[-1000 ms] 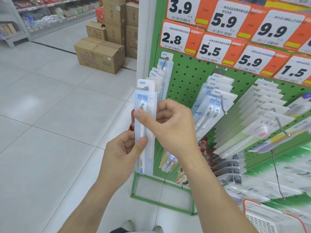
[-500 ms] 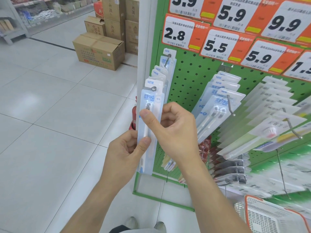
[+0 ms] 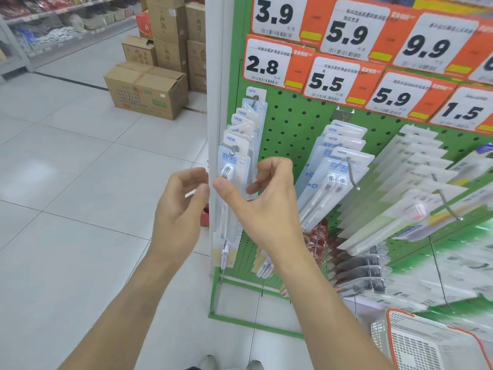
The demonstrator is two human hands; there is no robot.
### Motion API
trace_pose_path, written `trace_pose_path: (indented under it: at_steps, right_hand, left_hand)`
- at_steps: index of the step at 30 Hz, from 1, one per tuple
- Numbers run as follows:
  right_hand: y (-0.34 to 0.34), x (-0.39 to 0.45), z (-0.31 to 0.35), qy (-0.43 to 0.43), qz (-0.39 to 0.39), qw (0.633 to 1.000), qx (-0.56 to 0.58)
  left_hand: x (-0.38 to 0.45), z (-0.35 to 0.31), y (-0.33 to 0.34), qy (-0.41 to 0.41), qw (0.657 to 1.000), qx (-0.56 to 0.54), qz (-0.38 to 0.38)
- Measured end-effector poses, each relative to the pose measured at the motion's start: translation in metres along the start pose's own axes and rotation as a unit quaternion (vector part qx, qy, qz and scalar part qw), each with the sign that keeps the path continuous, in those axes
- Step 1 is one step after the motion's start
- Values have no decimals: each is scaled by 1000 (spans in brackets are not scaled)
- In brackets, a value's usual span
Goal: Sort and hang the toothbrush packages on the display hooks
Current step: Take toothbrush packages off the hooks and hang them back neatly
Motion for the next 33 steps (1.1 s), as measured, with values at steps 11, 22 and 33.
trace_pose_path:
  at_steps: [11, 22, 33]
  right_hand:
    - [0, 18, 10, -54, 32, 998, 8]
    - [-3, 27, 3, -44, 38, 998, 17]
    - [-2, 30, 4, -53, 36, 998, 19]
  left_hand:
    - [120, -61, 36, 107, 986, 81, 103]
    - [166, -83, 60, 180, 937, 279, 109]
    - [174, -100, 67, 211, 911, 327, 138]
Point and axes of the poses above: each hand's wrist, its own x-axis towards the middle knuckle, its own y-axis out of the palm, z = x × y, the point moved 8 cm from there along x, towards the middle knuckle, and after that the axes turned 4 degrees about z, right-handed, at the moved point
